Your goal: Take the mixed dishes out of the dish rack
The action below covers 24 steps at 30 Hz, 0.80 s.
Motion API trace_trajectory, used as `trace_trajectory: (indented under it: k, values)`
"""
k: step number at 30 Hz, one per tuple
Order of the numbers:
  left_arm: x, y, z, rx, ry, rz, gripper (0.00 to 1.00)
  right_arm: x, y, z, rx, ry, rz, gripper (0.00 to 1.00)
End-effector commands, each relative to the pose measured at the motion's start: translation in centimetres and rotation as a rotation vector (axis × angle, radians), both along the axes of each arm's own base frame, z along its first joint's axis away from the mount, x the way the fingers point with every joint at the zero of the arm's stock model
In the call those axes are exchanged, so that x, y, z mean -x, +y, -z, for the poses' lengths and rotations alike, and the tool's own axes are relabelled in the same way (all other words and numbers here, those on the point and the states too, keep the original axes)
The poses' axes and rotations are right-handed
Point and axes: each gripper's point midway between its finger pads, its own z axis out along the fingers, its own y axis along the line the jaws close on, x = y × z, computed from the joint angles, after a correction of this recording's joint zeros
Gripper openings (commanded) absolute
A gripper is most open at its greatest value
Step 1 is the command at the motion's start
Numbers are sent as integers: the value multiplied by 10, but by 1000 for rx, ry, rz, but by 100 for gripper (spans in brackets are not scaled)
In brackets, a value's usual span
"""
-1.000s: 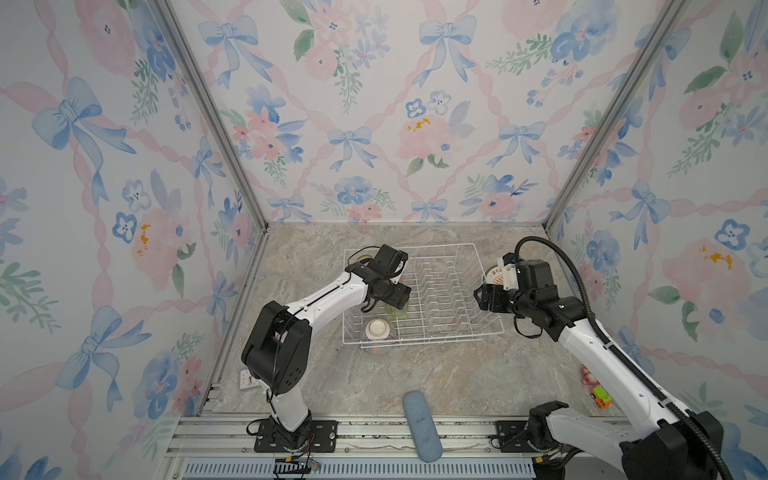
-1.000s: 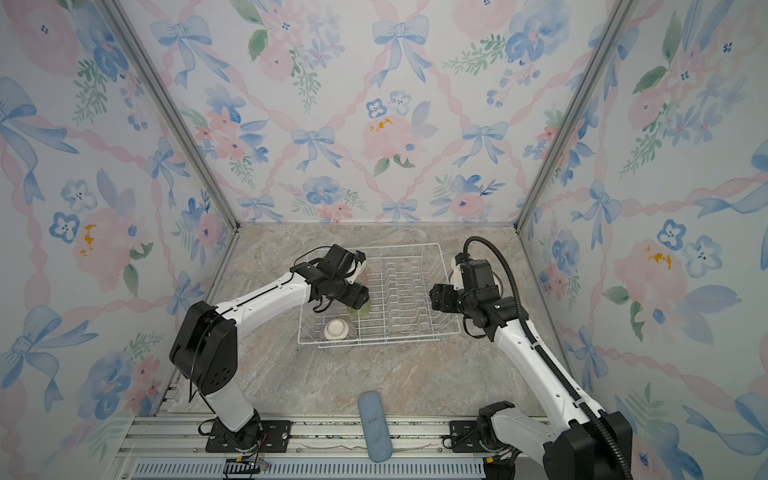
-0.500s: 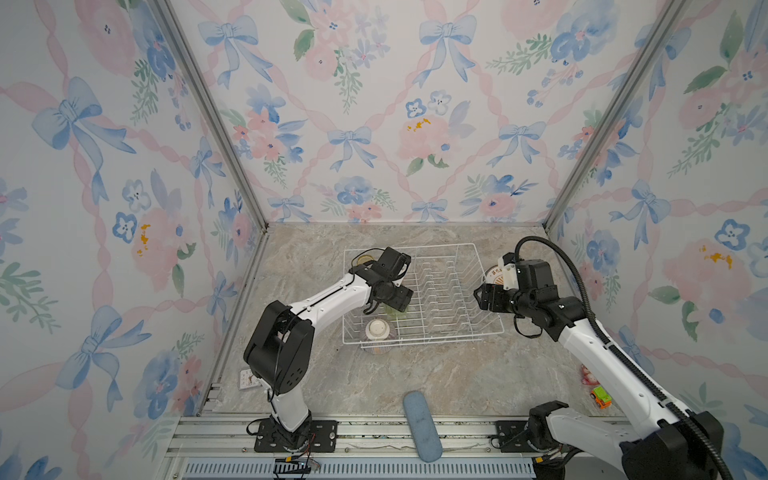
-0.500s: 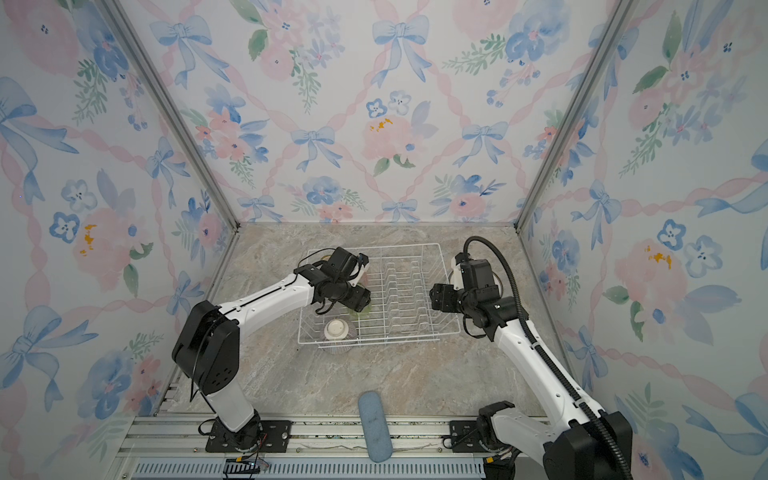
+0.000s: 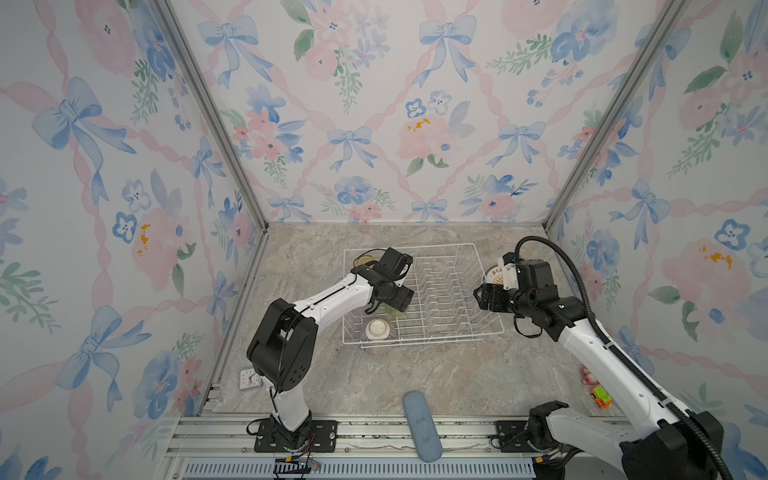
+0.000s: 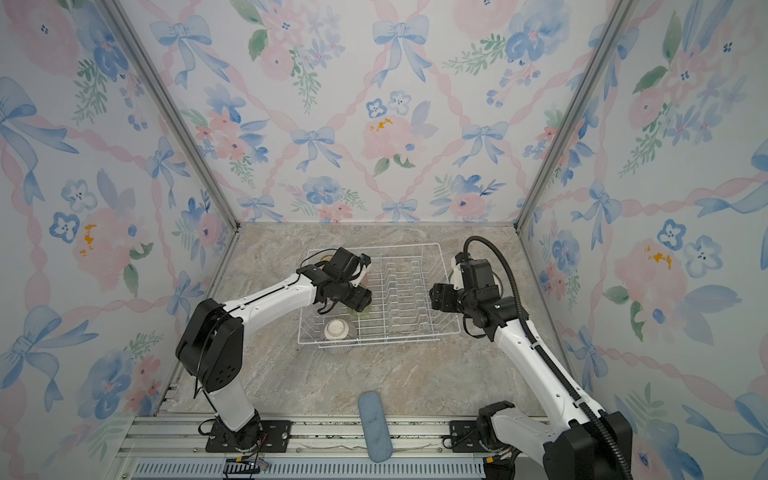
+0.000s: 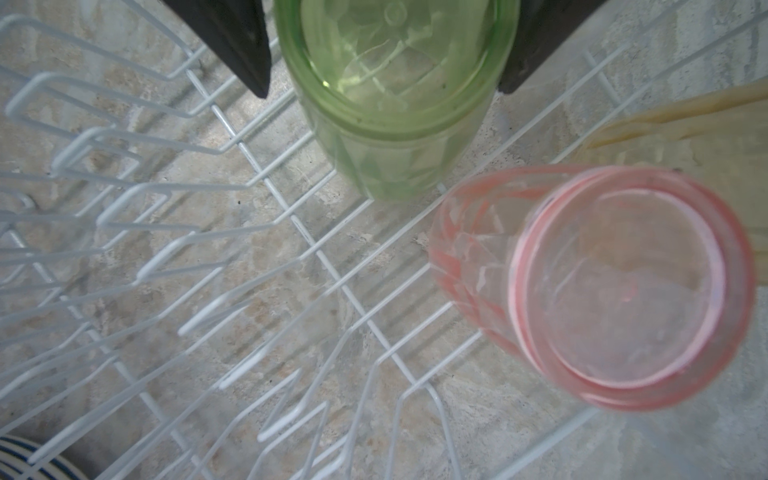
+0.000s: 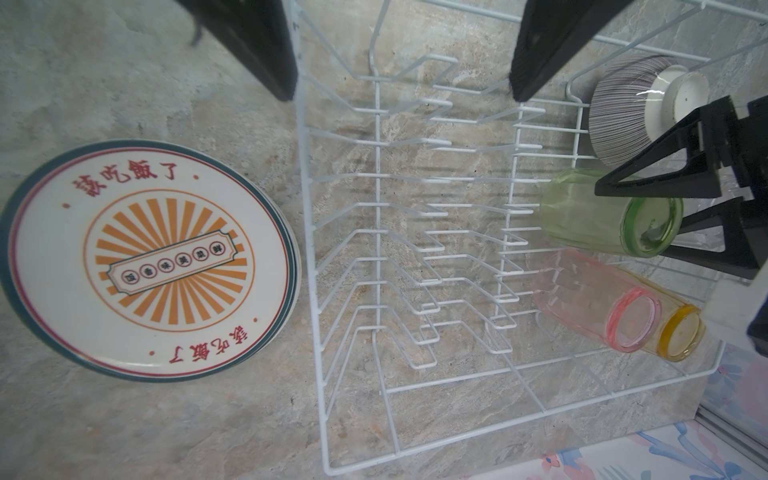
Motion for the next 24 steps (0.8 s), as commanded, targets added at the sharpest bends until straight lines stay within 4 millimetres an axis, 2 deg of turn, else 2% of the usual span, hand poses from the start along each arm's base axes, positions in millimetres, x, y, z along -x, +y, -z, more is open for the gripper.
trace_trajectory:
  k: [1,11,15,24]
  values:
    - [15,14,29,-88,97,-7,76,-1,-3,5,6,8,15,84]
    - [17,13,26,-85,106,8,62,-1,-4,4,2,7,15,84]
    - [17,8,20,-46,114,20,46,0,0,4,-15,11,1,84]
    - [12,-1,-7,21,75,30,43,5,16,0,-97,-13,-66,83]
